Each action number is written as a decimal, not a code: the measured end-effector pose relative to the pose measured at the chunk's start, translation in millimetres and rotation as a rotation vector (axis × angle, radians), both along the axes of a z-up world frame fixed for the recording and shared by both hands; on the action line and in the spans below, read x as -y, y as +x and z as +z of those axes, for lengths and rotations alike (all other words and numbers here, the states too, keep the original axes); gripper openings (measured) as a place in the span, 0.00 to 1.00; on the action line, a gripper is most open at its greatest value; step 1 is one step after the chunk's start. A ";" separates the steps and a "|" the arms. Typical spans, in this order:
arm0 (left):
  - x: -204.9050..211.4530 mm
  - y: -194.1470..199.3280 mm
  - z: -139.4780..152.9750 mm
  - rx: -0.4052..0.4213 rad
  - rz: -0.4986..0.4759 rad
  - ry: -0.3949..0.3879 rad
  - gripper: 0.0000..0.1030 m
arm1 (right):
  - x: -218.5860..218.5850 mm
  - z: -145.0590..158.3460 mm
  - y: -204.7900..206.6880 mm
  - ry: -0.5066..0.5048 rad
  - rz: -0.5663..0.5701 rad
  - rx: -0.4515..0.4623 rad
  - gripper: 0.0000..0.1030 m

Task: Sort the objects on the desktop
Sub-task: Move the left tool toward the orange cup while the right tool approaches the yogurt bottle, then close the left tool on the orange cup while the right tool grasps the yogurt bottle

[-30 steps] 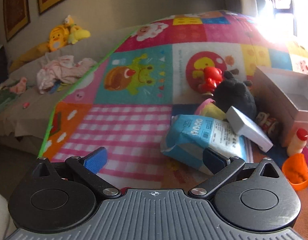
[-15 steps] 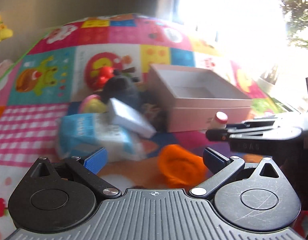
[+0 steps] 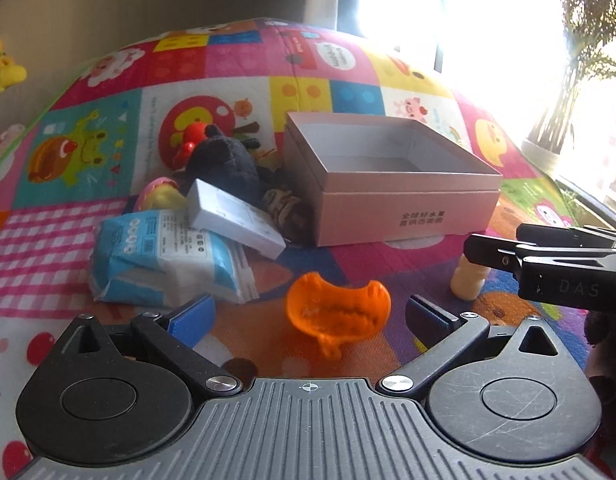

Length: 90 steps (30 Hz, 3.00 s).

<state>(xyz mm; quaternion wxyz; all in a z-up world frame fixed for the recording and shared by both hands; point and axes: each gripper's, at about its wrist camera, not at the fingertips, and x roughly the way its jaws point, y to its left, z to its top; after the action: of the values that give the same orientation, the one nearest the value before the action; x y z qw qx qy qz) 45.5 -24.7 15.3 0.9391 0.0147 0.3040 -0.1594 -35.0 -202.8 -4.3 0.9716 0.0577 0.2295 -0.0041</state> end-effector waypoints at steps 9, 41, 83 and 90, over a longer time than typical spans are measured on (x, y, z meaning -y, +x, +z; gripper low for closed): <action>-39.7 5.0 -14.7 -0.094 0.012 -0.199 1.00 | 17.3 0.4 -84.4 -0.017 0.009 -0.051 1.00; -109.1 59.4 -21.7 -0.058 0.198 -0.053 1.00 | 1.7 -22.9 26.9 0.249 -0.064 -0.145 1.00; -17.7 -9.5 19.4 -0.015 0.173 -0.174 1.00 | 9.2 6.5 -10.4 -0.091 0.204 -0.137 0.87; -32.1 -16.3 20.9 -0.076 0.102 -0.317 1.00 | -18.9 -2.6 33.2 -0.039 0.309 -0.220 0.45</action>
<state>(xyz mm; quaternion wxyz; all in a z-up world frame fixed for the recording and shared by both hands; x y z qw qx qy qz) 29.3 7.3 36.2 0.9244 -0.1552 0.3106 -0.1582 -1.8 -183.9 -6.9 0.9305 0.0022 0.3405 0.1347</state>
